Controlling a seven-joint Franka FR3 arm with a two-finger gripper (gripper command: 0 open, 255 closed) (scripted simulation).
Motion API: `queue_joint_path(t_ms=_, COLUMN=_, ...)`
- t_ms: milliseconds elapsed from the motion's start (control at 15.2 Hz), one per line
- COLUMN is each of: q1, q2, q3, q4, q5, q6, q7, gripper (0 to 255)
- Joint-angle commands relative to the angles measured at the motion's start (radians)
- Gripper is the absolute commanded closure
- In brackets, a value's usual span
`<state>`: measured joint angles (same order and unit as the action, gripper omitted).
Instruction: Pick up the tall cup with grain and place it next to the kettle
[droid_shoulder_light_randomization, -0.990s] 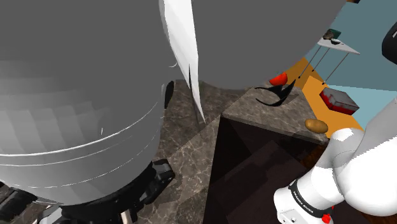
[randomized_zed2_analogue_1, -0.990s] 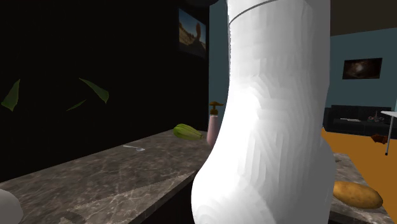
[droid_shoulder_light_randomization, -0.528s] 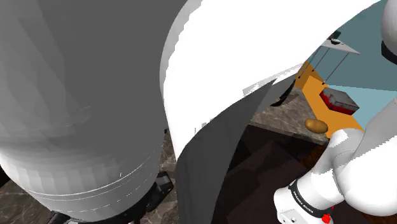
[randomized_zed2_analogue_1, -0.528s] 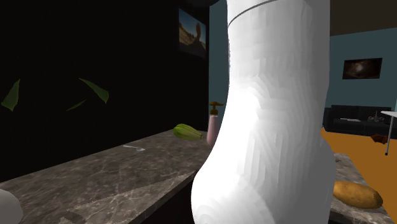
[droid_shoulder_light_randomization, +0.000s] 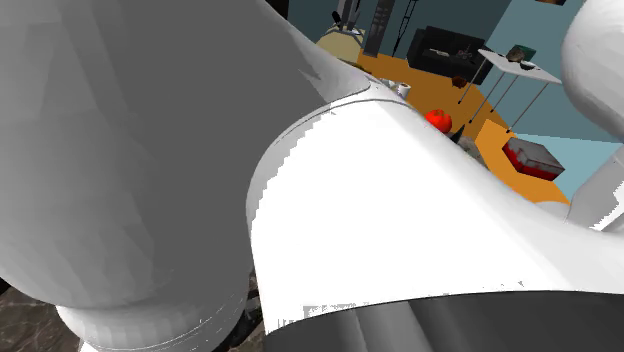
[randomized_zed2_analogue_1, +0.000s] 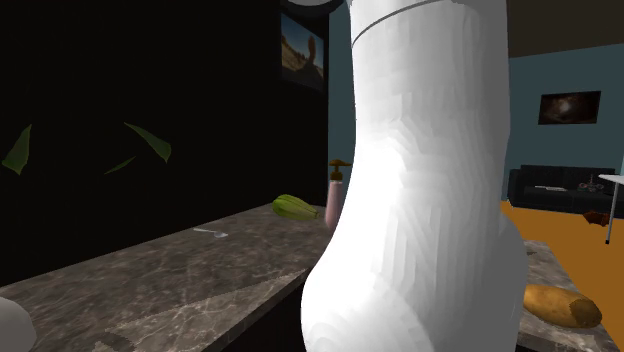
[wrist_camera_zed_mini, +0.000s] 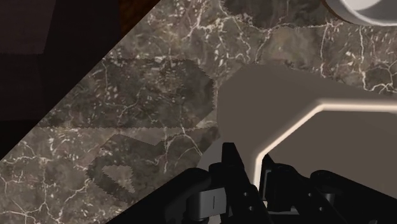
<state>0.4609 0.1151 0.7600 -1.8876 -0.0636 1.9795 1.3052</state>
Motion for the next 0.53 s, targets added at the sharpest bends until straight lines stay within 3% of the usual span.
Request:
queue_joint_path(t_ms=0, q1=0.000, q2=0.004, q3=-0.001, q4=-0.025, q5=-0.004, q6=0.028, q7=0.002, gripper=255)
queue_joint_path(t_ms=462, q1=0.008, q2=0.043, q3=-0.007, q4=-0.083, q5=-0.037, q6=0.115, q7=0.023, gripper=255)
